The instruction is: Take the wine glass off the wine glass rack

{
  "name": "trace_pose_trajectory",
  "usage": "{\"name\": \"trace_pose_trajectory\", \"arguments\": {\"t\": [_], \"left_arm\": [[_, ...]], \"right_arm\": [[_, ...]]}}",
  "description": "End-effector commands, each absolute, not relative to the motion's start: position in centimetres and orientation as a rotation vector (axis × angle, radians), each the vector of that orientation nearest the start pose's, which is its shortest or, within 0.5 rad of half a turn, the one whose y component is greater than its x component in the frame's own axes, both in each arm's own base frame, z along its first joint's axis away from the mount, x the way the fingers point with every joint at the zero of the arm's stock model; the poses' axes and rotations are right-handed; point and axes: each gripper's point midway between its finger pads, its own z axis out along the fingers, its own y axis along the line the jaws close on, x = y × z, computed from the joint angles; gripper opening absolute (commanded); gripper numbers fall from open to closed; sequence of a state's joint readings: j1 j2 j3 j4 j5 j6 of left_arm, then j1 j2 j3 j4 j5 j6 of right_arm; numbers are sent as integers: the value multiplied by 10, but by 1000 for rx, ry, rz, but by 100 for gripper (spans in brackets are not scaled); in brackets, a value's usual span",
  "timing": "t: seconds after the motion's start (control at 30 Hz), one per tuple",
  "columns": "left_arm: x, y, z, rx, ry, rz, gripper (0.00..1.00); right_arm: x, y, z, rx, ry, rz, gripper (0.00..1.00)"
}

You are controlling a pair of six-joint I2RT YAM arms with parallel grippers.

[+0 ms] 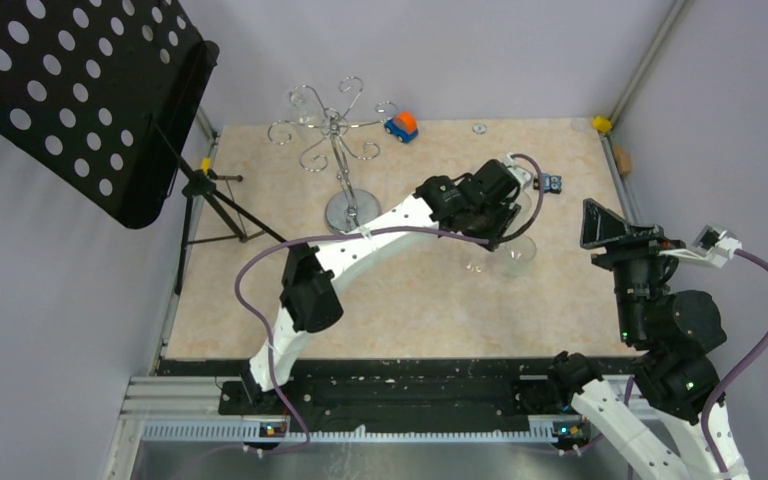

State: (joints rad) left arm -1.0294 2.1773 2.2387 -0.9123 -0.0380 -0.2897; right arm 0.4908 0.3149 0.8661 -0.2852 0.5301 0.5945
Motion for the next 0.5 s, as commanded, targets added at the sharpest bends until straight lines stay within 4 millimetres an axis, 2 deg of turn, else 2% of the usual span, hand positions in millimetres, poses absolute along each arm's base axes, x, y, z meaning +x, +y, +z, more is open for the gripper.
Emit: {"name": "trace_pose_trajectory", "arguments": {"t": [0.0, 0.27, 0.3, 0.4, 0.47], "left_arm": [[284, -475, 260, 799, 2196, -689, 43], [269, -463, 332, 789, 2045, -852, 57], [268, -461, 335, 790, 2032, -862, 59], [264, -447, 365, 776, 1963, -883, 62], [268, -432, 382, 745, 1927, -862, 64]], "right_arm": [[185, 20, 423, 526, 1209, 591, 55], [185, 20, 424, 524, 1210, 588, 55], [185, 21, 423, 524, 1210, 589, 55], [186, 21, 424, 525, 1209, 591, 55], [186, 22, 424, 525, 1208, 595, 55]]}}
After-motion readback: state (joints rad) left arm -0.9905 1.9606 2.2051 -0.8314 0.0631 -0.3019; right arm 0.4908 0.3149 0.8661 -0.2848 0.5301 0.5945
